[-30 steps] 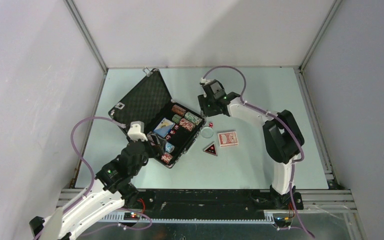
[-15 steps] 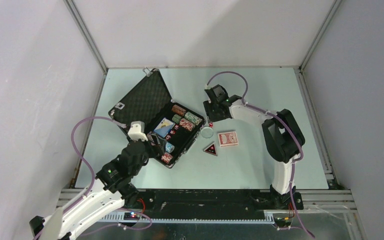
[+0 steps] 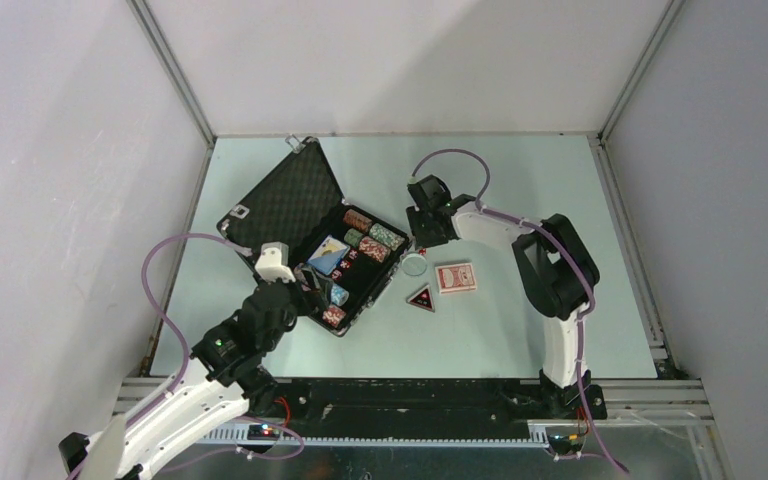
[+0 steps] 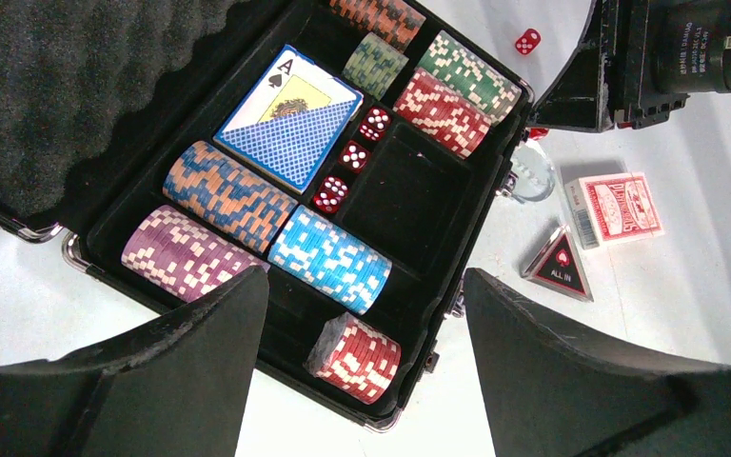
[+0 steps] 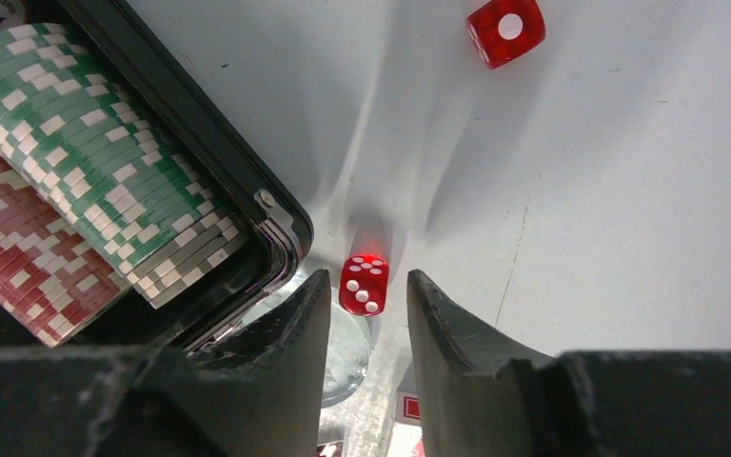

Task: Pack up texas hold em set

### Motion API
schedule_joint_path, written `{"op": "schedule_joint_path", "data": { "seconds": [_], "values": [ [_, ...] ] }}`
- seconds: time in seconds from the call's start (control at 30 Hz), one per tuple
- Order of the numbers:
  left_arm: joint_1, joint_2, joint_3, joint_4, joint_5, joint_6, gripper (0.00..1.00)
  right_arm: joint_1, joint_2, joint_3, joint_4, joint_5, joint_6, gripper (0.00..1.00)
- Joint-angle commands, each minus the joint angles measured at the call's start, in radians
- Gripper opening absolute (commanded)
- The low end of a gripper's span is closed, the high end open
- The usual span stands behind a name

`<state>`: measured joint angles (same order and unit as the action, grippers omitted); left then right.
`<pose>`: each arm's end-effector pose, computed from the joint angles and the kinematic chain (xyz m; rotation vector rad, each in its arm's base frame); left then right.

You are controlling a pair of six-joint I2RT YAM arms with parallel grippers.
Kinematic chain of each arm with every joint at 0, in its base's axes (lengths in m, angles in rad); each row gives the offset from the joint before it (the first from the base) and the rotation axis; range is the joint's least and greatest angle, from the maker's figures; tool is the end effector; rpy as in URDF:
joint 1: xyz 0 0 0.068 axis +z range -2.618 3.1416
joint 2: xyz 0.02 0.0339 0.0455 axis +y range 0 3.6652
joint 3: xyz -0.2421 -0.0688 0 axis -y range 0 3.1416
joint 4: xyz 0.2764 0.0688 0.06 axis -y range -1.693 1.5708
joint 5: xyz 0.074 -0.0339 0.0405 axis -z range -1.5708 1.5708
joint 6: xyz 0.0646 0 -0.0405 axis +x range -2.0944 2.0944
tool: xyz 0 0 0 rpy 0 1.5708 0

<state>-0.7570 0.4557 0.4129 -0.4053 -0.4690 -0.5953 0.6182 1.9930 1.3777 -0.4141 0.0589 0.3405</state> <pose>0.1654 -0.1161 0.2111 -0.1357 1.9856 -0.4078 0.3697 0.2582 0.1051 -0.3417 2.5998 0.2671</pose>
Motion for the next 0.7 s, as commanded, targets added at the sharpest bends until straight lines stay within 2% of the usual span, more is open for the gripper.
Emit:
{"op": "schedule_joint_path", "data": {
  "seconds": [0.0,0.27,0.67],
  "values": [
    [-0.002,-0.006,-0.009,0.023,-0.019,-0.006,0.82,0.009,0.011,0.005,0.031,0.035,0.024,0.37],
    [-0.002,-0.006,-0.008,0.019,-0.023,-0.001,0.82,0.017,0.029,0.004,0.024,0.048,0.026,0.33],
    [-0.002,-0.008,-0.003,0.017,-0.023,0.0,0.82,0.019,-0.037,0.005,0.007,0.068,-0.003,0.18]
  ]
}}
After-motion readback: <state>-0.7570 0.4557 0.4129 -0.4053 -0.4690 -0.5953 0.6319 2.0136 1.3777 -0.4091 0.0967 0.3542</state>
